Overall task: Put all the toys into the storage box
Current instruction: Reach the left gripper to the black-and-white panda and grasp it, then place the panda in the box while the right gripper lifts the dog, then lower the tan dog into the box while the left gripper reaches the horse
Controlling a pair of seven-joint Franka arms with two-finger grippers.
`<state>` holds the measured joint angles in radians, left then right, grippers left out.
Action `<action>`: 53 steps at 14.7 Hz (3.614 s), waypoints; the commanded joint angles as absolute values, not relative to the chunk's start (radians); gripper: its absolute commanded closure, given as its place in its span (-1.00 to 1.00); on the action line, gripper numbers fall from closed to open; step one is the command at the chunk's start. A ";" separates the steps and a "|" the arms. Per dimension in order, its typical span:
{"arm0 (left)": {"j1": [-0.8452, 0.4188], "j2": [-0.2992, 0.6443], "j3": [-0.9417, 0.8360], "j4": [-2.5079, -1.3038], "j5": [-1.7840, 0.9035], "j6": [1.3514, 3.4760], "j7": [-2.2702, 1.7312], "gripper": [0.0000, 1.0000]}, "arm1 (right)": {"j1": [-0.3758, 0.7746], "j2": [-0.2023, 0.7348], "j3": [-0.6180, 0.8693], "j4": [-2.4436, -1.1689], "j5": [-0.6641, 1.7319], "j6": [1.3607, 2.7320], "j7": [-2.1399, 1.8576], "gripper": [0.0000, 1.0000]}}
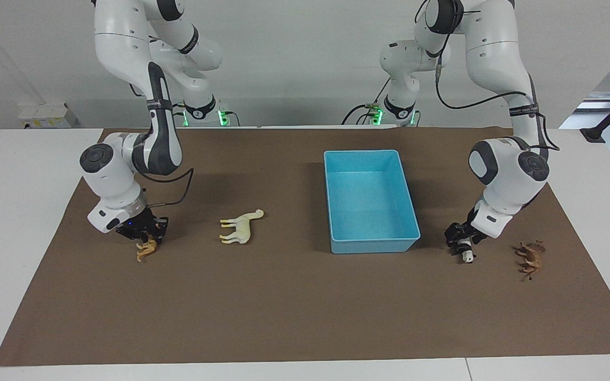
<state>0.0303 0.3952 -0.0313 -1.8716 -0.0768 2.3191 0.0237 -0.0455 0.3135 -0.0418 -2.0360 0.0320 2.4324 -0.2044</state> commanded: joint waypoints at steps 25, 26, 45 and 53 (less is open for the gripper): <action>-0.382 0.100 -0.026 -1.884 -0.083 1.873 -0.611 -1.00 | 0.031 0.002 0.087 -1.595 0.048 1.703 0.174 1.00; -0.347 0.080 -0.028 -1.881 -0.083 1.868 -0.563 -1.00 | 0.031 0.002 0.107 -1.594 0.049 1.704 0.217 1.00; 0.230 0.545 -0.012 -1.560 0.143 2.293 0.110 -1.00 | 0.495 0.456 0.400 -1.393 -0.259 2.194 1.202 1.00; 0.225 0.574 -0.011 -1.638 0.159 2.404 0.129 -1.00 | 0.456 0.417 0.400 -1.324 -0.259 1.916 1.306 -1.00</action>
